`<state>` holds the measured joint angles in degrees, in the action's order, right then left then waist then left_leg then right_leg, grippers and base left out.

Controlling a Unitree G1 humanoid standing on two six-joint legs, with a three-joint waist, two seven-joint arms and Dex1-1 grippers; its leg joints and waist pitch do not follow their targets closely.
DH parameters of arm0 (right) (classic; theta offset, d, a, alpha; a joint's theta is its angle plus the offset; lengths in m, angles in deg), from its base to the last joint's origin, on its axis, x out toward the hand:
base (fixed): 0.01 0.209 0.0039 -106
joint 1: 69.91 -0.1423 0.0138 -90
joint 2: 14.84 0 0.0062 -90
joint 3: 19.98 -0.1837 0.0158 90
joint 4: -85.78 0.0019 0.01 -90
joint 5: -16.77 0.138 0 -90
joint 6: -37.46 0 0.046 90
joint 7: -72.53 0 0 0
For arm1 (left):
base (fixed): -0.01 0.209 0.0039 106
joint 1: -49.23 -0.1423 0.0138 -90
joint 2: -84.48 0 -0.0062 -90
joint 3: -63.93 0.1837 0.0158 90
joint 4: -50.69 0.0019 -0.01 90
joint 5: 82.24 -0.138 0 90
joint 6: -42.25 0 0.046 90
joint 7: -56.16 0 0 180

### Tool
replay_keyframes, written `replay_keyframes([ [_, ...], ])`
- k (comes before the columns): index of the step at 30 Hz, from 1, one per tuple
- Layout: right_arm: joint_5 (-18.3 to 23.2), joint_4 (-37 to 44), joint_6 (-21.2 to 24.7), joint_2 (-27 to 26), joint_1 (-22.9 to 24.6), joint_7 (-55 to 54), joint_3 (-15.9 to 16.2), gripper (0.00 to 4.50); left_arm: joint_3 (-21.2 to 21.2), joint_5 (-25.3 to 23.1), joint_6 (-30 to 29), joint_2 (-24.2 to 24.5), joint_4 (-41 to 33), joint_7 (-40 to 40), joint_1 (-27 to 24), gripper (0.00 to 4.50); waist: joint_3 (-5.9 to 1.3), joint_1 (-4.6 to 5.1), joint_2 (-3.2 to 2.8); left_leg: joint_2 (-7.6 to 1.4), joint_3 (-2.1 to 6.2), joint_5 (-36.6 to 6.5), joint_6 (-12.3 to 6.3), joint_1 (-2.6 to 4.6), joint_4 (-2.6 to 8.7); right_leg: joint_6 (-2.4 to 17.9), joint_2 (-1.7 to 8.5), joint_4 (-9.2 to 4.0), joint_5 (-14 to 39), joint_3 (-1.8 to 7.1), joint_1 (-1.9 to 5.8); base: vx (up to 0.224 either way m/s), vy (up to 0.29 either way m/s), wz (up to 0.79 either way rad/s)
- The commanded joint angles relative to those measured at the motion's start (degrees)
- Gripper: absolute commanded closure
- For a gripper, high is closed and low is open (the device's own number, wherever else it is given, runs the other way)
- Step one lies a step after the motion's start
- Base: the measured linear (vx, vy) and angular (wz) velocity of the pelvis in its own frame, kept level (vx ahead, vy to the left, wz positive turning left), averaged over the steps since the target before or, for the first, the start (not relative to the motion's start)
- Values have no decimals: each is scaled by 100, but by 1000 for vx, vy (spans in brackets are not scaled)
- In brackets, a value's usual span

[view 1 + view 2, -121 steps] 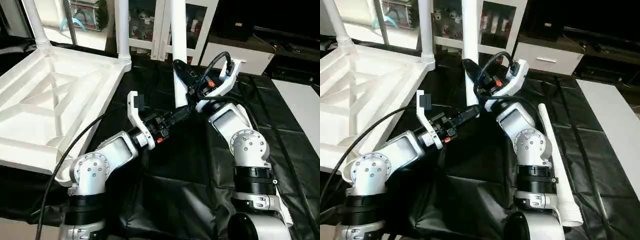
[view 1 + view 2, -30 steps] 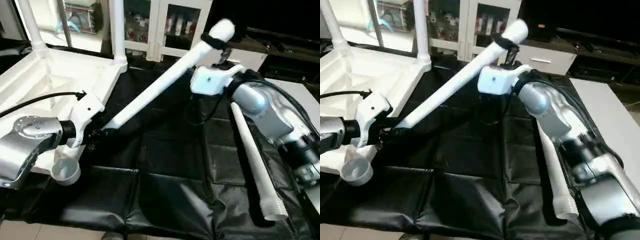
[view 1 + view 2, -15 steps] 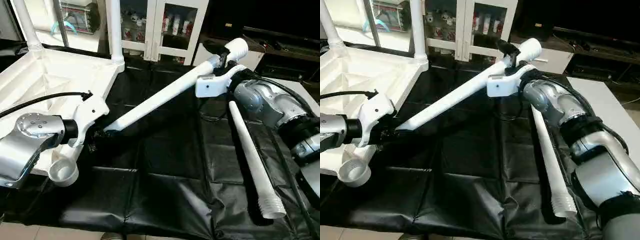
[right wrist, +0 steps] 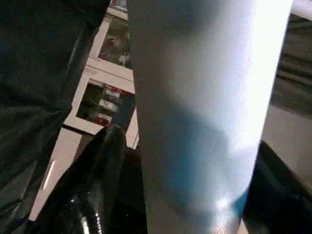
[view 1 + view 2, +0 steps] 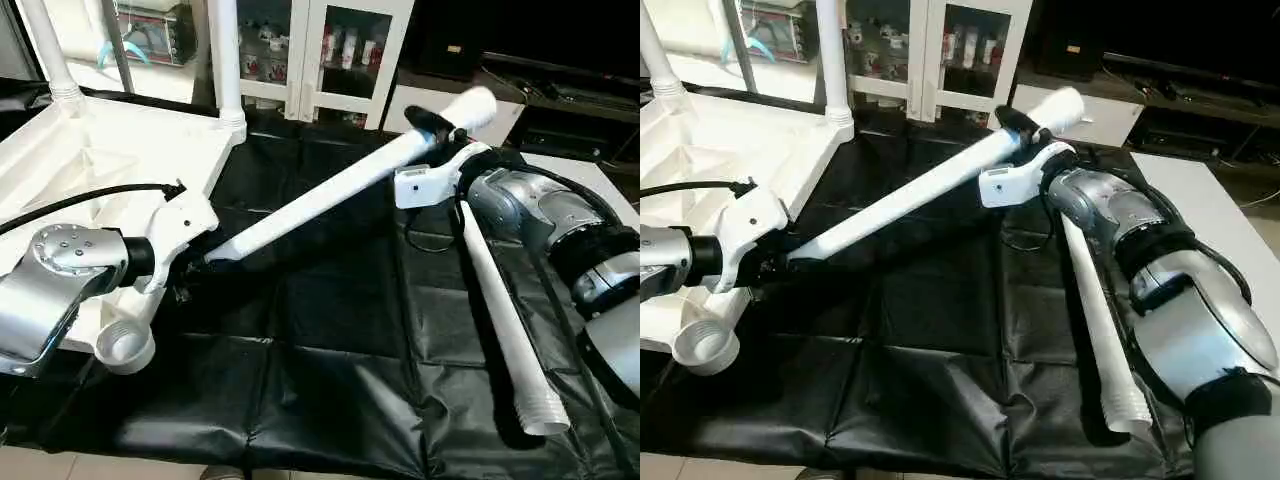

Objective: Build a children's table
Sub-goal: Pick table leg

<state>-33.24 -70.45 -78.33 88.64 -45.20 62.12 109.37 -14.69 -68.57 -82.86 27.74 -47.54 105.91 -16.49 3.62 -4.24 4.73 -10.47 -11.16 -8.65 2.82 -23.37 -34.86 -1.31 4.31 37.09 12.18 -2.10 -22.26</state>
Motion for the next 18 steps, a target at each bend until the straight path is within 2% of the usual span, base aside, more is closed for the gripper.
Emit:
replay_keyframes([
  [1, -61, -176, -72, 24, -102, -69, 47, 172, -121, -47, 95, 24, -90, 17, 63, 315, -385, 38, -96, -207, 99, -1707, 602, 226, 372, 933, 261, -378, 939, 213, 87, 0, 0, 0],
  [7, -95, -288, -108, 6, -126, -65, 37, 221, -146, -162, 213, 28, -17, -39, 99, 315, -399, 53, -77, -204, 97, -1606, 573, 209, 364, 954, 256, -362, 755, 208, 109, 0, 0, 0],
  [9, -94, -371, -130, -7, -143, -94, 46, 242, -256, -285, 423, -65, 78, -251, 128, 315, -399, 64, -82, -202, 99, -1599, 560, 203, 362, 958, 257, -366, 749, 208, 113, 0, 0, 0],
  [10, -94, -396, -138, -10, -148, -104, 48, 255, -291, -288, 467, -102, 119, -286, 147, 259, -398, 69, -85, -201, 97, -1595, 556, 205, 360, 968, 260, -366, 741, 209, 108, 0, 0, 0],
  [16, -72, -490, -144, -13, -146, -95, 8, 266, -587, -245, 699, -250, 307, -456, 230, 208, -406, 89, -72, -205, 98, -1568, 531, 198, 354, 987, 257, -352, 652, 204, 116, 0, 0, 0],
  [18, -54, -518, -137, -13, -126, -95, -8, 266, -758, -94, 768, -283, 225, -375, 197, 193, -408, 83, -71, -206, 95, -1513, 512, 198, 349, 1002, 258, -345, 602, 204, 116, 0, 0, 0],
])
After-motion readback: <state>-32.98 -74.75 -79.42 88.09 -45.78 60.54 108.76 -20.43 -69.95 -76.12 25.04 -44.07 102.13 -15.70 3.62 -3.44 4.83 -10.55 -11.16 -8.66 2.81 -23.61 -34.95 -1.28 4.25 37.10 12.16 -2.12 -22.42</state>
